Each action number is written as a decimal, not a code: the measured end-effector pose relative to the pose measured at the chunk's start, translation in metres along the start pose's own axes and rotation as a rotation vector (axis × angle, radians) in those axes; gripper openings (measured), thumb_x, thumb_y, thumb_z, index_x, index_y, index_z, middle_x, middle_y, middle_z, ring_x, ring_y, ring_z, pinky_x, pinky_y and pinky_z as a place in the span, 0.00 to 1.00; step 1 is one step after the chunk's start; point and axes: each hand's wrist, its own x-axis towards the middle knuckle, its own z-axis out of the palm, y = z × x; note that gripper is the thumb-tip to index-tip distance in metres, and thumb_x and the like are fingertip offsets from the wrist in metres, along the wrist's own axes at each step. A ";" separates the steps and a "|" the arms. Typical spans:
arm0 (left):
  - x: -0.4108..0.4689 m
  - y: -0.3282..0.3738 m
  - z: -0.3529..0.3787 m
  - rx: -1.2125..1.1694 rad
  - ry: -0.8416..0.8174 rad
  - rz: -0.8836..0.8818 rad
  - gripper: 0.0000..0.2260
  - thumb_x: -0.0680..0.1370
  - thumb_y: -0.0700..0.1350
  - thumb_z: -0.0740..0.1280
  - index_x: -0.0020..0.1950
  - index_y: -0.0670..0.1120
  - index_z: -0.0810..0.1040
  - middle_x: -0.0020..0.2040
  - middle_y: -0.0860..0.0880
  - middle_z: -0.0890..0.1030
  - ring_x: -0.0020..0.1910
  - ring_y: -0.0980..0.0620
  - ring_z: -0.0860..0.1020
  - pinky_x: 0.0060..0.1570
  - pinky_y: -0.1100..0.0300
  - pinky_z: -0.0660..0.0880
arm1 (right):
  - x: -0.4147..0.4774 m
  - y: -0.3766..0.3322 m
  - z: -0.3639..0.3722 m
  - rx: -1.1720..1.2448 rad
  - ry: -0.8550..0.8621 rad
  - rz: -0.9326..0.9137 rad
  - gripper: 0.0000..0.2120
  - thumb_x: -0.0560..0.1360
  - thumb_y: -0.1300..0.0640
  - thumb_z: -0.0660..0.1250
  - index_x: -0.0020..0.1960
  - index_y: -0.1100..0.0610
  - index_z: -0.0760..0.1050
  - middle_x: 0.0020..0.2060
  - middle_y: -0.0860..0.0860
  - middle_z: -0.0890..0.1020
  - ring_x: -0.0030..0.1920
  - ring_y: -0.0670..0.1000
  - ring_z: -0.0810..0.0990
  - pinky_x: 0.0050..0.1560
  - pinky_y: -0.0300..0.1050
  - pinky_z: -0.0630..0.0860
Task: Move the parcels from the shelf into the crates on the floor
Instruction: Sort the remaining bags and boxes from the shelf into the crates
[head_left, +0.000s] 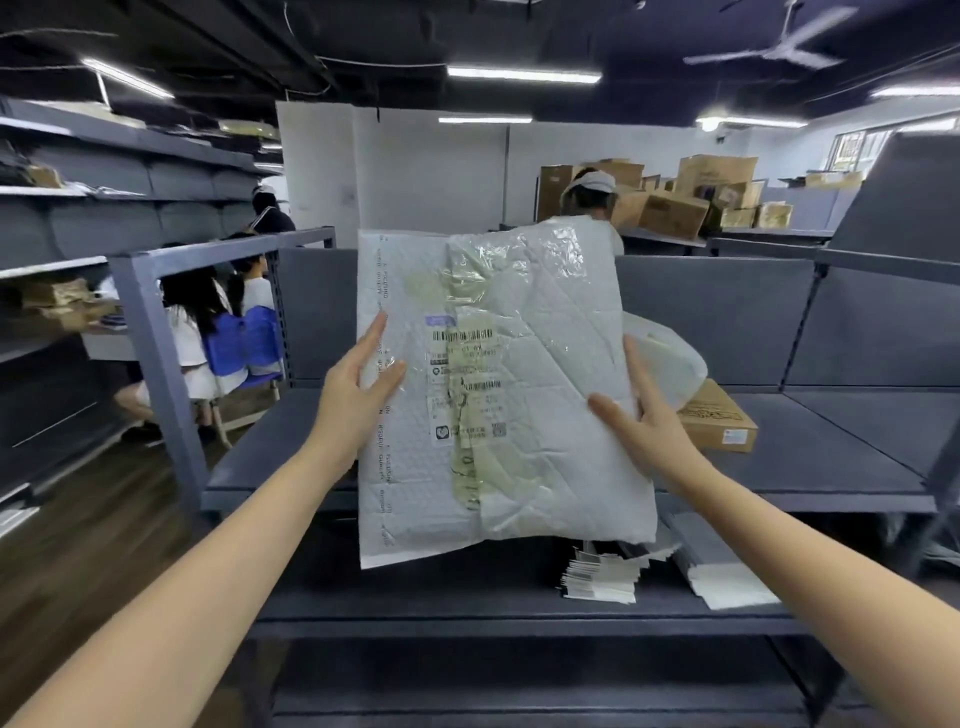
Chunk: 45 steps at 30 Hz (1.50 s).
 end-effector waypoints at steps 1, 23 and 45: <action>-0.004 0.001 -0.001 0.055 -0.016 0.007 0.26 0.79 0.42 0.64 0.74 0.55 0.60 0.68 0.63 0.62 0.70 0.63 0.60 0.73 0.58 0.57 | -0.002 0.000 0.002 0.017 0.006 0.011 0.36 0.77 0.52 0.64 0.77 0.45 0.47 0.70 0.38 0.60 0.71 0.43 0.62 0.73 0.47 0.60; -0.055 -0.059 -0.077 0.223 -0.045 -0.132 0.36 0.74 0.42 0.70 0.64 0.74 0.53 0.74 0.55 0.63 0.71 0.54 0.65 0.70 0.46 0.65 | -0.019 0.013 0.098 -0.015 -0.214 0.179 0.42 0.75 0.52 0.68 0.77 0.47 0.42 0.75 0.42 0.55 0.73 0.45 0.58 0.72 0.43 0.56; 0.006 -0.164 -0.176 0.175 -0.378 -0.097 0.35 0.77 0.36 0.66 0.74 0.60 0.52 0.71 0.62 0.60 0.70 0.61 0.60 0.70 0.62 0.57 | -0.048 0.016 0.249 -0.091 -0.013 0.368 0.49 0.74 0.56 0.69 0.74 0.45 0.31 0.68 0.37 0.55 0.68 0.42 0.61 0.66 0.37 0.59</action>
